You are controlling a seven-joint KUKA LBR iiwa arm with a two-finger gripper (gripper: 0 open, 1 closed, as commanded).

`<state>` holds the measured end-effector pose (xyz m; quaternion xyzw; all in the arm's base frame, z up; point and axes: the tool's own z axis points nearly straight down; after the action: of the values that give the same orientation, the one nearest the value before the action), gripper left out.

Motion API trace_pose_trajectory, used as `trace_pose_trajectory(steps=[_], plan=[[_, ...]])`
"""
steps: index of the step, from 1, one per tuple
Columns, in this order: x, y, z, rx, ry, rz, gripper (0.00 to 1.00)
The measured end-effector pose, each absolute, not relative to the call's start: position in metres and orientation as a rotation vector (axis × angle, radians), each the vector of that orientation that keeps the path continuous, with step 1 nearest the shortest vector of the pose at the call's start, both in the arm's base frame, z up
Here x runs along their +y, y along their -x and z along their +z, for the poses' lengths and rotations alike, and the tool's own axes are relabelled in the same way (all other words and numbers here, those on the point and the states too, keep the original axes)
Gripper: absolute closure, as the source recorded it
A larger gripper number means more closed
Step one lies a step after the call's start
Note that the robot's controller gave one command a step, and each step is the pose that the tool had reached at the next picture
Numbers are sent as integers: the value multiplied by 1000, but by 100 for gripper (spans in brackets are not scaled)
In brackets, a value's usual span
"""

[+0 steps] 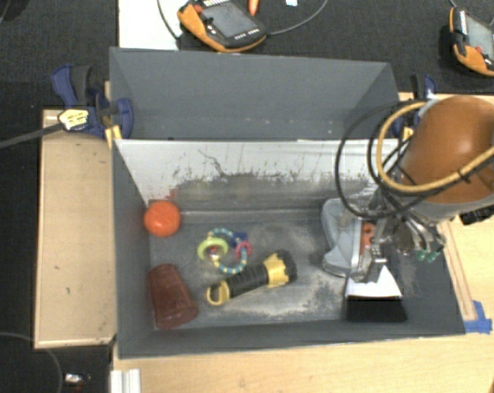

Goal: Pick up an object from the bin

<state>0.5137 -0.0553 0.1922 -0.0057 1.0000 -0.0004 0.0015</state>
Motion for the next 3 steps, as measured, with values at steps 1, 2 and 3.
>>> trace_pose_trajectory(steps=[1,2,3], plan=[[-55,-514,192,3138,3,-1,0],[-66,-530,136,3093,-534,0,0],[-57,-529,132,3109,427,-1,0]])
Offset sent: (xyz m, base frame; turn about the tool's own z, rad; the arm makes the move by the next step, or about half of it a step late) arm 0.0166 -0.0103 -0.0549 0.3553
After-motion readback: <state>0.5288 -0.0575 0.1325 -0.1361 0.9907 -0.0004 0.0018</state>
